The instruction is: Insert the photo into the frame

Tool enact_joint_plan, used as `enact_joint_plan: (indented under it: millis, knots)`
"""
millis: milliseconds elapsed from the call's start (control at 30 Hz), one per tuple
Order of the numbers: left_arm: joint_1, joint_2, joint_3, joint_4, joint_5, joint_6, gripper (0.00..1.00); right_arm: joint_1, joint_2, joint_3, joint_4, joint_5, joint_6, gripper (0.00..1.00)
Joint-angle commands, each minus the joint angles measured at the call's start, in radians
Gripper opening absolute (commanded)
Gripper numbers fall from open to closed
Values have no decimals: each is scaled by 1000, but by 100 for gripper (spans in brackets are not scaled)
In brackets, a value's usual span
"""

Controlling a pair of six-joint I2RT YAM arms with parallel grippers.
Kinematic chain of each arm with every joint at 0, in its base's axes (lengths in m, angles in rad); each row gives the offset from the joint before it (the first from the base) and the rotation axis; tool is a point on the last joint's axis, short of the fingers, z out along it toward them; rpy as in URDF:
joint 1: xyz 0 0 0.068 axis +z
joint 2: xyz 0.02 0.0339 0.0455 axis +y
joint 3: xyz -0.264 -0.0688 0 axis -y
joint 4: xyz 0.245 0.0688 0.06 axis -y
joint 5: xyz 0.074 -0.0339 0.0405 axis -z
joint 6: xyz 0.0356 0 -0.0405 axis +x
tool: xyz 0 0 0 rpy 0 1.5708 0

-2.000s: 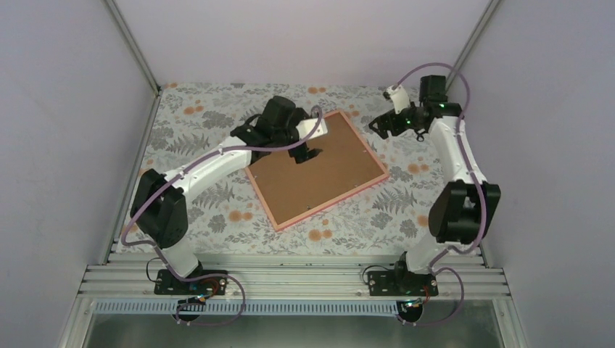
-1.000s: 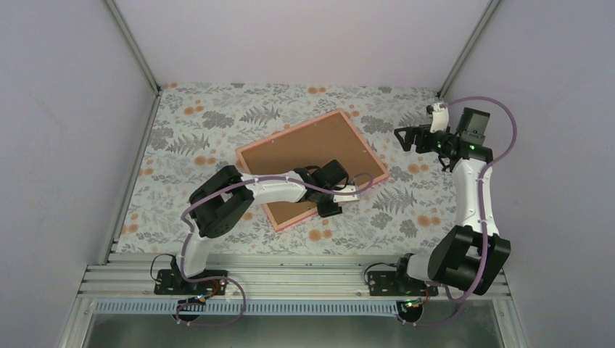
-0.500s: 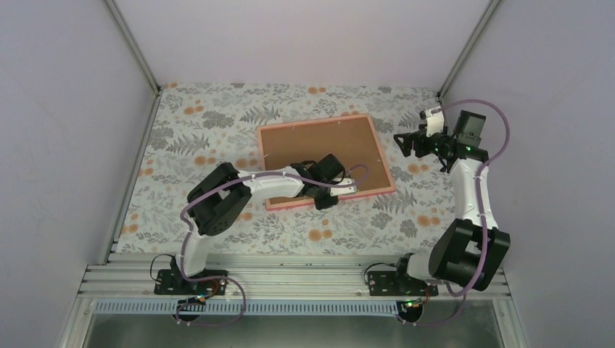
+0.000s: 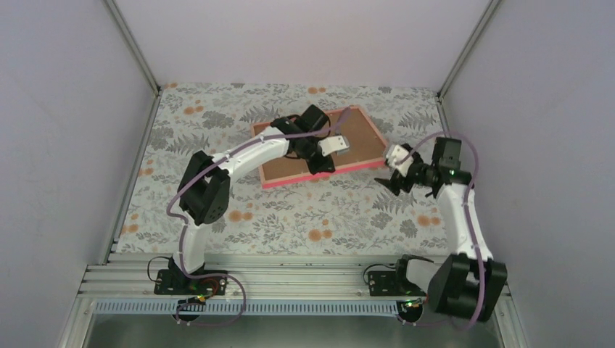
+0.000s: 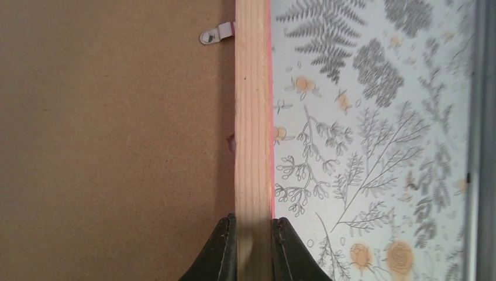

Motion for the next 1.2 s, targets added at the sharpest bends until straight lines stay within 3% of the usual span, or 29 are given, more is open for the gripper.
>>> enact_joint_plan:
  millis: [0,167,333,433,700,867,967,1033,1100,1167]
  knots:
    - [36,11,187,-139,173,9,2,40,-146,-147,112,52,-292,93]
    - [52,61,324,-251,213,51,2,113,-178,-222,276,152,-358,94]
    - [55,67,352,-287,230,67,2,183,-134,-201,390,231,-325,94]
    - [59,72,367,-299,240,70,2,204,-106,-178,394,242,-331,89]
    - [92,101,531,-433,316,101,3,260,-77,-169,426,303,-389,51]
    - [100,89,583,-487,293,148,2,289,-69,-109,398,329,-368,26]
    - [101,70,608,-511,212,173,4,310,-57,-64,360,351,-356,12]
    - [106,49,636,-542,129,202,24,322,-55,-24,323,358,-340,7]
    - [107,-6,614,-527,33,228,54,331,-55,15,270,354,-328,4]
    - [98,-89,531,-462,-54,263,73,339,-54,49,234,345,-315,4]
